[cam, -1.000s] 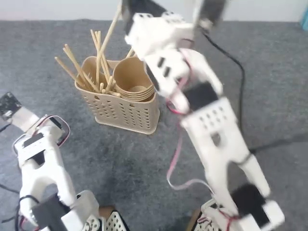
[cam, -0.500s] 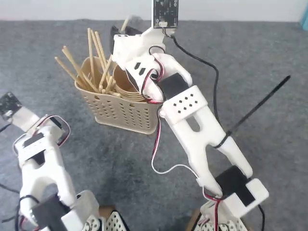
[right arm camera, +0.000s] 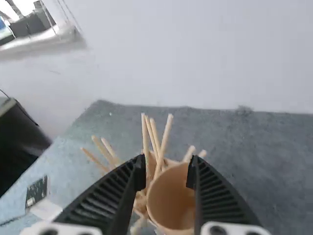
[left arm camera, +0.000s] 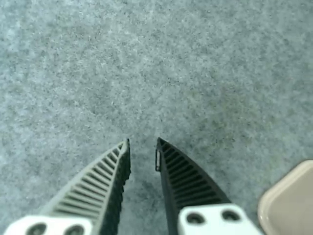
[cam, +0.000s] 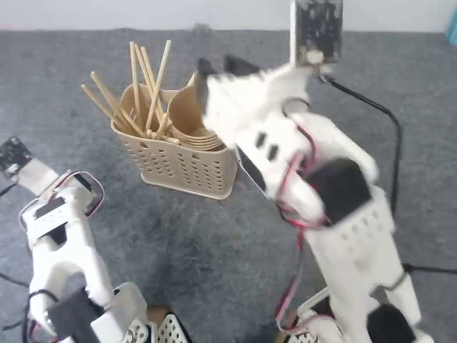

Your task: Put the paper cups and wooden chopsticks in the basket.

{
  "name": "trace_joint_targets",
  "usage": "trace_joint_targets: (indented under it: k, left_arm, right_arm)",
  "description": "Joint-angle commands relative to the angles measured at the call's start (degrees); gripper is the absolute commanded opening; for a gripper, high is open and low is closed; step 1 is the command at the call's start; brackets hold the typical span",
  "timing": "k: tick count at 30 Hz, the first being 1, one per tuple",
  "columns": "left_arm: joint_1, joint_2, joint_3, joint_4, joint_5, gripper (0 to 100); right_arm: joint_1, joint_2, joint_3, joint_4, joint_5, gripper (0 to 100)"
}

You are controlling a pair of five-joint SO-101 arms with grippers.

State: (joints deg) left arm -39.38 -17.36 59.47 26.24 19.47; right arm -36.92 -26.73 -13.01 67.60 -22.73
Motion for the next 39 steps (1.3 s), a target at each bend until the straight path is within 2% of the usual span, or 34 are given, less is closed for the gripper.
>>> trace_joint_targets:
  k: [1, 5, 9, 11, 19, 24, 29, 35, 39]
  left_arm:
    - [0.53, -0.62, -2.24, -0.62, -0.44, 8]
    - [0.53, -0.62, -2.15, -0.62, -0.44, 8]
    - [0.53, -0.62, -2.15, -0.62, -0.44, 8]
    - [0.53, -0.62, -2.15, -0.53, -0.44, 8]
    - [0.62, -0.62, -2.07, -0.26, -0.53, 8]
    - [1.93, -0.97, -1.45, -0.26, -0.79, 8]
    - [3.69, -5.45, 1.71, -0.62, -6.42, 8]
    - [7.47, -16.0, 8.84, -0.7, -9.93, 8]
    - [9.85, -24.18, 14.11, -0.7, -10.37, 8]
  right_arm:
    - [5.05, -6.99, -2.73, 10.24, 1.67, 15.1]
    - [14.9, -11.91, -2.64, 15.34, 1.85, 13.0]
    - [20.7, -15.6, -2.64, 20.62, 5.01, 0.0]
    - [21.76, -17.19, -2.64, 24.92, 7.21, 2.6]
    - [31.43, -24.22, -1.93, 35.3, 7.74, 0.8]
    - [34.59, -36.35, 5.98, 34.68, 15.74, 0.8]
    - [34.95, -47.43, 16.53, 28.44, 20.66, 0.8]
    - [35.38, -53.58, 32.35, 18.68, 21.89, 0.8]
    - [41.89, -53.76, 43.87, 9.98, 21.89, 0.8]
